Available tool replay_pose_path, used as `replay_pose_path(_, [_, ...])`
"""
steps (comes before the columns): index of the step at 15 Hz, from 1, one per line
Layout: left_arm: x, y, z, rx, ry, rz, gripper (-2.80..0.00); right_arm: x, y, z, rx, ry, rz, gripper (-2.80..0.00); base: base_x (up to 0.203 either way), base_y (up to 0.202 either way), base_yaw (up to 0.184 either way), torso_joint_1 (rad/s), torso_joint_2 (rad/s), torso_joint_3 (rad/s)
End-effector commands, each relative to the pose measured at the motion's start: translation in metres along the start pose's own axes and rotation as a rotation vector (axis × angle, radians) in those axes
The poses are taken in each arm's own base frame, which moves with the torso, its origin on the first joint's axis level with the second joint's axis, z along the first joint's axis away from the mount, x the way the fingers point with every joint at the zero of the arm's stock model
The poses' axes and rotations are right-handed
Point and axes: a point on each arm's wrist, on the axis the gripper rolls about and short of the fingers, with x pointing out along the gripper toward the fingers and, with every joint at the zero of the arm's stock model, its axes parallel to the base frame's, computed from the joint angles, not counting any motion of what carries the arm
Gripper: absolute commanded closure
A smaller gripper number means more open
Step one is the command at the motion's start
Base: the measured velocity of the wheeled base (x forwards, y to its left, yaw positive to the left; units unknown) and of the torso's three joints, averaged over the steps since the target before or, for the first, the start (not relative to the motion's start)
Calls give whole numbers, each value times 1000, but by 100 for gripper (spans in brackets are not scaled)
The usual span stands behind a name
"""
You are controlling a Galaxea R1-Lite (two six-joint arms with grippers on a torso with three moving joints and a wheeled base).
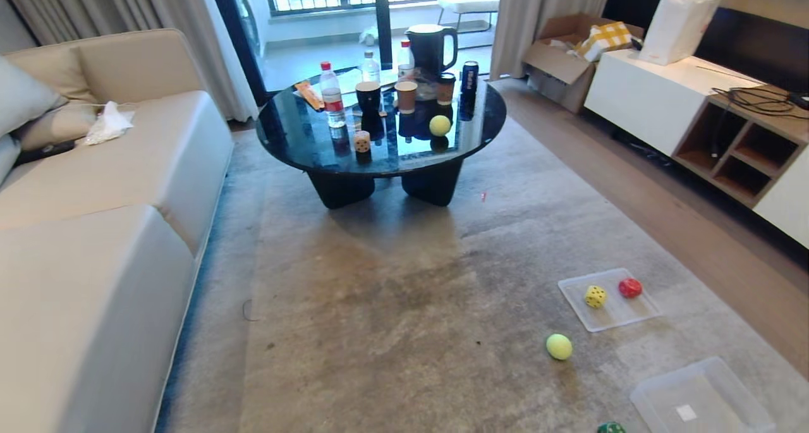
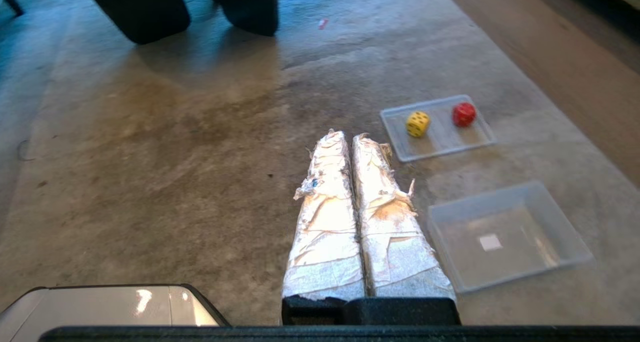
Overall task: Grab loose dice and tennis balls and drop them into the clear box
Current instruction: Find toys out of the box
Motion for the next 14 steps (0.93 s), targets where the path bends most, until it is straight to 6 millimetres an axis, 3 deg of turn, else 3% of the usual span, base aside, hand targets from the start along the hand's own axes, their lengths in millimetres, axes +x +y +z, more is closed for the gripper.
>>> replay_pose_path(1, [0,0,0,0,0,0,0,0,0,0,0,1,0,0,-2,8,-164,7,2,2])
replay_pose_path(10, [0,0,0,-2,0,0,0,0,0,0,-2,0,0,0,1,11,-156,4,3,3])
replay_pose_path(14, [0,0,0,-2,0,0,0,0,0,0,-2,1,0,0,0,1,-20,-1,0,1])
